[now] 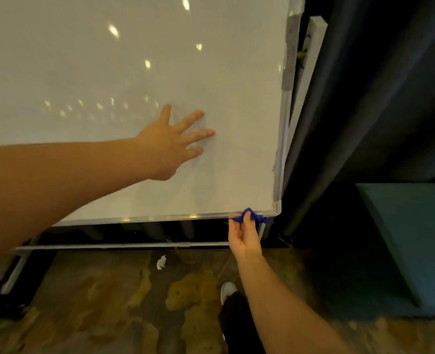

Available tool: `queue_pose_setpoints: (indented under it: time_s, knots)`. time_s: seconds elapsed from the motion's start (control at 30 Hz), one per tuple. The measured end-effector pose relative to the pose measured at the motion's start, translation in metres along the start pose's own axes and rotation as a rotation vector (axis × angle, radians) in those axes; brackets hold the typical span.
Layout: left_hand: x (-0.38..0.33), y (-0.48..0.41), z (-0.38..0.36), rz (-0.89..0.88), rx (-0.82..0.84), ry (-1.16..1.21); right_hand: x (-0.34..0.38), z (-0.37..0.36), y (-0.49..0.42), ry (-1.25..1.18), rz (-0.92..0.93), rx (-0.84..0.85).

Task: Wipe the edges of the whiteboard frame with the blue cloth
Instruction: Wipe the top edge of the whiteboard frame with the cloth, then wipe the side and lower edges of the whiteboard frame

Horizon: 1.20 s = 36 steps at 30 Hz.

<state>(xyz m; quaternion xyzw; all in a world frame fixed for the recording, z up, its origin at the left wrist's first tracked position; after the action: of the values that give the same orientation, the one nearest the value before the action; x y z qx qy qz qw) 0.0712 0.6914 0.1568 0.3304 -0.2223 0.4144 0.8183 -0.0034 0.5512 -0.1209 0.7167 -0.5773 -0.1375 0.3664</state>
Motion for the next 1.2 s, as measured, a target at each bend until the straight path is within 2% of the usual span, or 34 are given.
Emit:
queue_pose_setpoints:
  time_s: [0.27, 0.37, 0.43, 0.5, 0.57, 0.63, 0.7, 0.73, 0.77, 0.83, 0.9, 0.97, 1.1, 1.17, 1.2]
  knots:
    - [-0.019, 0.029, 0.004, 0.097, 0.009, 0.184, 0.003, 0.035, 0.051, 0.06, -0.107, -0.031]
    - [-0.038, 0.035, -0.008, 0.194, -0.006, 0.427, 0.013, 0.04, 0.056, 0.144, -0.139, -0.023]
    - [-0.065, 0.039, -0.029, 0.322, -0.036, 0.78, 0.021, 0.041, 0.054, 0.234, -0.162, -0.022]
    - [-0.099, 0.045, -0.054, 0.537, -0.136, 1.178, 0.03, 0.038, 0.051, 0.322, -0.202, -0.034]
    - [-0.134, 0.057, -0.08, 0.883, -0.248, 1.518, 0.041, 0.037, 0.048, 0.433, -0.245, -0.053]
    - [-0.169, 0.065, -0.107, 1.317, -0.282, 1.947, 0.05, 0.036, 0.048, 0.561, -0.274, -0.05]
    - [-0.208, 0.053, -0.117, 1.653, -0.257, 2.646, 0.058, 0.033, 0.055, 0.69, -0.281, -0.002]
    - [-0.223, 0.04, -0.109, 1.686, -0.272, 3.037, 0.062, 0.029, 0.062, 0.779, -0.29, 0.055]
    - [-0.23, 0.028, -0.103, 1.658, -0.343, 3.301, 0.067, 0.025, 0.072, 0.873, -0.304, 0.139]
    - [-0.234, 0.011, -0.095, 1.583, -0.501, 3.447, 0.08, 0.013, 0.094, 1.067, -0.308, 0.352]
    - [-0.242, -0.003, -0.087, 1.556, -0.592, 3.469, 0.101, -0.019, 0.113, 1.282, -0.209, 0.546]
    - [-0.254, -0.012, -0.079, 1.538, -0.596, 3.545, 0.124, -0.068, 0.13, 1.465, 0.003, 0.72]
    - [-0.268, -0.024, -0.096, 1.478, -0.709, 3.673, 0.118, -0.166, 0.16, 1.975, 0.635, 1.179]
    - [-0.269, -0.04, -0.101, 1.397, -0.692, 3.763, 0.094, -0.184, 0.154, 2.24, 1.013, 1.313]
    - [-0.266, -0.049, -0.097, 1.316, -0.736, 3.823, 0.082, -0.187, 0.144, 2.329, 1.105, 1.347]
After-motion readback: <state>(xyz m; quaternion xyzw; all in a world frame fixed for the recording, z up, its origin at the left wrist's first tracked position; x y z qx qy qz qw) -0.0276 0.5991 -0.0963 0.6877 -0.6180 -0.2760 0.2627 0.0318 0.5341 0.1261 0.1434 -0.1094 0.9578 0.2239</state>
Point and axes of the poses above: each hand's wrist, its own y-axis away from the middle knuckle, its own z-axis out of the back of the hand, x = y × z, the point moved 6 cm from there along -y, towards the middle knuckle, and after that the axes turned 15 degrees about y, right-handed, at the moved point
